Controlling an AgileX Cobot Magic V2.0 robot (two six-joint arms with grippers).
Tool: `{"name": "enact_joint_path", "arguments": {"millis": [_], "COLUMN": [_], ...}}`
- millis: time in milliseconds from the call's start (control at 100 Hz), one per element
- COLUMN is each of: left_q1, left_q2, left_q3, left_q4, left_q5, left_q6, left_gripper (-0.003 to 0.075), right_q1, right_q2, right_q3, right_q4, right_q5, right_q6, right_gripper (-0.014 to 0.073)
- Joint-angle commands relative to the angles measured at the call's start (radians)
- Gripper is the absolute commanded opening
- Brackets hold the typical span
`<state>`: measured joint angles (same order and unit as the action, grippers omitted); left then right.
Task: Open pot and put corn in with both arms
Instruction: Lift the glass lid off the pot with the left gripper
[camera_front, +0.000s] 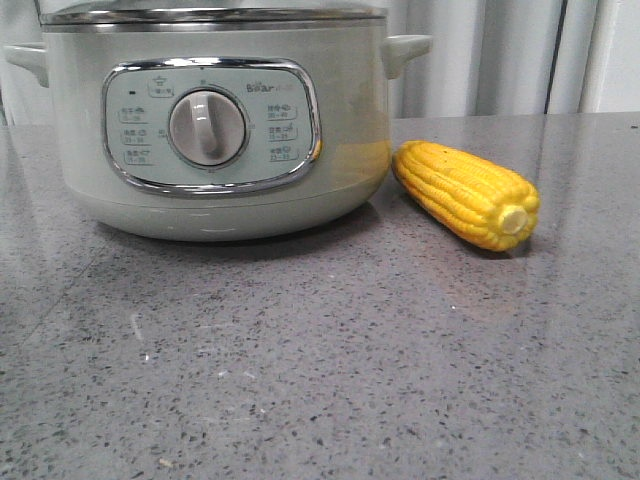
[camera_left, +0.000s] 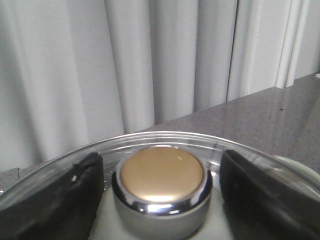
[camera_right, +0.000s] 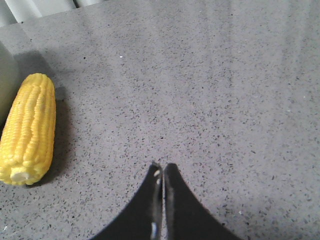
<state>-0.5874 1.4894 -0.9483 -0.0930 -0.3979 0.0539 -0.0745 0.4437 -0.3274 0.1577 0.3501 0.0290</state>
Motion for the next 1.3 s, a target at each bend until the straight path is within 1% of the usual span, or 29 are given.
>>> {"name": "enact_joint_path", "arguments": {"millis": [0,110,200,270,440,560,780,920,1290], "left_q1": [-0.008,-0.008,-0.008,-0.008,-0.008,-0.008,-0.008,-0.008,-0.008], "left_q2": [-0.02,-0.016,-0.014,-0.012,-0.012,-0.012,-0.012,-0.02,-0.063], "left_q3": [-0.031,-0.031,-0.031,-0.031,-0.031,-0.031,-0.031,-0.038,-0.13], "left_q4": [-0.024,-0.024,-0.024,-0.024,-0.024,-0.024,-0.024,-0.024,-0.018], "left_q5": [-0.051,-0.041,-0.026,-0.022,-0.022,-0.022,-0.069,-0.076,-0.07], "left_q6": [-0.004,-0.004,-0.004,-0.004,-0.004,-0.004,-0.004,-0.004,-0.004], "left_gripper": [0.0429,0.0407,0.0354,0.0294,0.0096,-0.002,-0.002,-0.002,-0.002], "right_q1": [0.0,0.0,0.0,0.0,0.0,0.0,0.0,0.0,0.0], "right_q2": [0.012,0.012,0.012,0.012,0.012,0.012,0.012,0.012,0.012], "right_q3": [-0.028,-0.028,-0.028,-0.028,-0.028,-0.028,-0.028,-0.028,-0.028], "right_q4": [-0.003,-0.003,-0.003,-0.003,-0.003,-0.003,-0.003,-0.003,-0.003], "right_q5": [-0.076,-0.076,-0.076,-0.076,-0.076,-0.076,-0.076,-0.076,-0.076], "right_q6": [-0.008,-0.008,-0.008,-0.008,-0.008,-0.008,-0.008,-0.008,-0.008], "right_gripper": [-0.0071,-0.0071,-0.0071,-0.0071,-0.0071,-0.0071,-0.0071,-0.0071,-0.0071]}}
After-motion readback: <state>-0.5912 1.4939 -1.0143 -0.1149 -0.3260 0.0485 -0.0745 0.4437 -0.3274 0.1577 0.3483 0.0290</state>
